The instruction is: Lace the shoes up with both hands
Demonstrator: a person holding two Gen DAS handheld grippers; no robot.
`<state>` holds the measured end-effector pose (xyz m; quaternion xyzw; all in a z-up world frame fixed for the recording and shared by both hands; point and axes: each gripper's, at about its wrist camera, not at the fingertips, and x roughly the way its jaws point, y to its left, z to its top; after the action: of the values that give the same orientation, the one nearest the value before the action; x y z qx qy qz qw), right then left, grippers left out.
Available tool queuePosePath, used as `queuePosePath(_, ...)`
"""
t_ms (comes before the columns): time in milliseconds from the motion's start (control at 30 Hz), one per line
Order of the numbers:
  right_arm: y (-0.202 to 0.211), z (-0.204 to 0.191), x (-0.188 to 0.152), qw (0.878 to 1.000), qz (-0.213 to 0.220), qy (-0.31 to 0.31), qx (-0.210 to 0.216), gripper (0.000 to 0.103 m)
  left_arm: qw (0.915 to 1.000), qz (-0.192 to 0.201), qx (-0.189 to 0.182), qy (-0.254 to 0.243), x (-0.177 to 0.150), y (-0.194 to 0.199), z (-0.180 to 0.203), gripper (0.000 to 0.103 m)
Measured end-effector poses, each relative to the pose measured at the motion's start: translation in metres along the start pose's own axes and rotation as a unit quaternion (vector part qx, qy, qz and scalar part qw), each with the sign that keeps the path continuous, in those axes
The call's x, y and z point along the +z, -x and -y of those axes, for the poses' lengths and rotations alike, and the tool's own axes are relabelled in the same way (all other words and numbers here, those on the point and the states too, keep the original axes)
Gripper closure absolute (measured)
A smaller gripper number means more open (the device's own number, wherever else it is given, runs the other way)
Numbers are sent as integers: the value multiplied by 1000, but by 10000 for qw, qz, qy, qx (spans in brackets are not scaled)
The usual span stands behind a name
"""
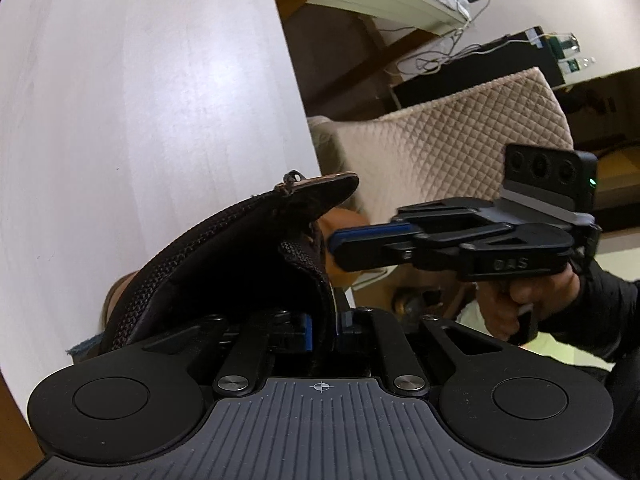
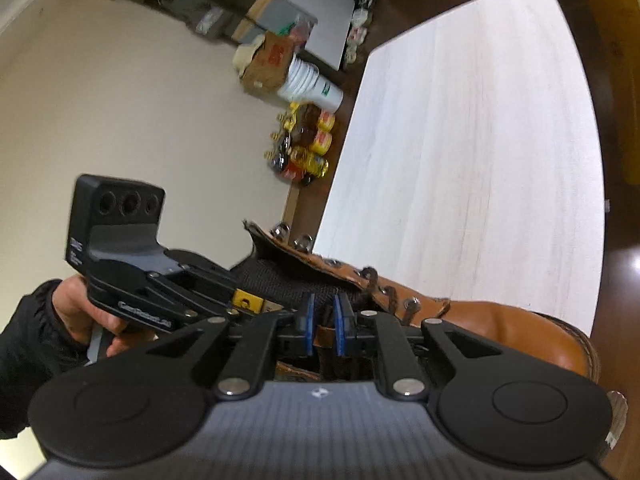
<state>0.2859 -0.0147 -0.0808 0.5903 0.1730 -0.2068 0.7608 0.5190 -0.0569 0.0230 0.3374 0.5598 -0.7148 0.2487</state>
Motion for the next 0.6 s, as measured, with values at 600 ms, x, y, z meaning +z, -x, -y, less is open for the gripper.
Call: queuePosePath(600, 3, 24, 17, 9974, -281, -516, 406, 101, 9997, 174, -132, -48, -5, 0, 1, 94)
